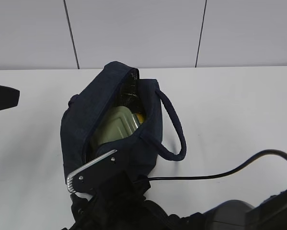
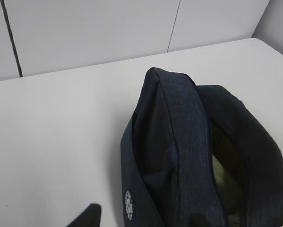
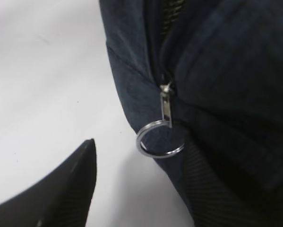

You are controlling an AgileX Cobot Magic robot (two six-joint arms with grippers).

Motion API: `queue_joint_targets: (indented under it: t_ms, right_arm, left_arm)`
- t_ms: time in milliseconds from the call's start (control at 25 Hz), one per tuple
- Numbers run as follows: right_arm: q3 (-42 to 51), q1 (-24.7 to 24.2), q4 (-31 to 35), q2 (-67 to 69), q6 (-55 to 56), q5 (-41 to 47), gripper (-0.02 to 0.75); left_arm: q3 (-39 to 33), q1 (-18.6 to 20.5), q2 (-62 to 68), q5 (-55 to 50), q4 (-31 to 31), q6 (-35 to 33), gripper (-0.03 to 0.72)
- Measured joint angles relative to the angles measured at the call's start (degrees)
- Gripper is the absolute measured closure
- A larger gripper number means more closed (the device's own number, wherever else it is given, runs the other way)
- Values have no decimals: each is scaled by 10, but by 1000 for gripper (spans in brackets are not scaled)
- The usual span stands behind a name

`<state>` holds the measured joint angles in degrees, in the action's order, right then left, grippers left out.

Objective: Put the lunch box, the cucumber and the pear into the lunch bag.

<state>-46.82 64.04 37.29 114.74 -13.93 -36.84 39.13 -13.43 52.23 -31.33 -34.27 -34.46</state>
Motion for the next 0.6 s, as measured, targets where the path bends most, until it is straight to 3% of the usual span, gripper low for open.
queue_joint_targets:
  t_ms: [600]
  right_arm:
    - [0, 2, 15, 0, -8, 27, 286]
  left_arm:
    - [0, 0, 0, 3, 0, 0, 349]
